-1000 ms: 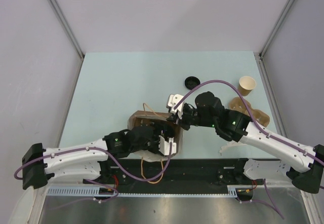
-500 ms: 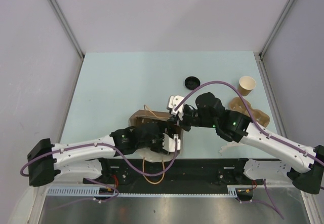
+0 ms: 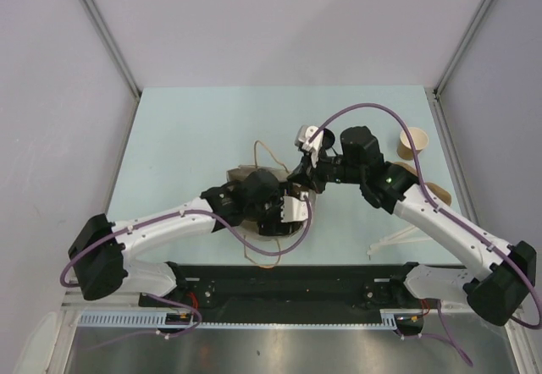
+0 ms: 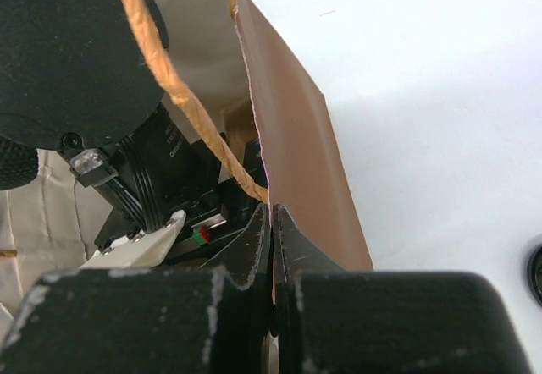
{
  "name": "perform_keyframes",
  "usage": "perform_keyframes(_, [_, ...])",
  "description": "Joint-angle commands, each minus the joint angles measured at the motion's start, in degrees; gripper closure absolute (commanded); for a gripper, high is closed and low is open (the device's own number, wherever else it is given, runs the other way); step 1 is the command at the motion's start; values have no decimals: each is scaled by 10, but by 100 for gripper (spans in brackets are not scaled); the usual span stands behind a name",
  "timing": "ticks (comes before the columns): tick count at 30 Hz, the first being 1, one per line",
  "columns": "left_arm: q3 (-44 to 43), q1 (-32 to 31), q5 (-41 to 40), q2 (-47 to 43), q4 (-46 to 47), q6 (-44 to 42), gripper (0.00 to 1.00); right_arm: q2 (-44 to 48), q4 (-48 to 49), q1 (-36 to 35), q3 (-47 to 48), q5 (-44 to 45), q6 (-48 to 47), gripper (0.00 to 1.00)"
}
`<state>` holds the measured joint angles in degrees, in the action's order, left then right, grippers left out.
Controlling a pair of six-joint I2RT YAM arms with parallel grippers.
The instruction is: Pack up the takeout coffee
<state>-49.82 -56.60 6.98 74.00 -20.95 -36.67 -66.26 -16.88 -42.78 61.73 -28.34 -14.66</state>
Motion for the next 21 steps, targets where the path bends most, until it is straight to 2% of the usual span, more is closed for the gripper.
perform_keyframes(1, [-38, 32, 64, 54, -56, 15, 93, -36, 65, 55, 21, -91, 29, 100])
perform_keyframes(13, [-88, 101, 116, 150, -42, -6, 91, -121, 99, 124, 64, -149, 31, 100])
perform_keyframes(21, [-71, 121, 127, 184, -15, -23, 91, -153, 103, 136, 84, -153, 19, 100])
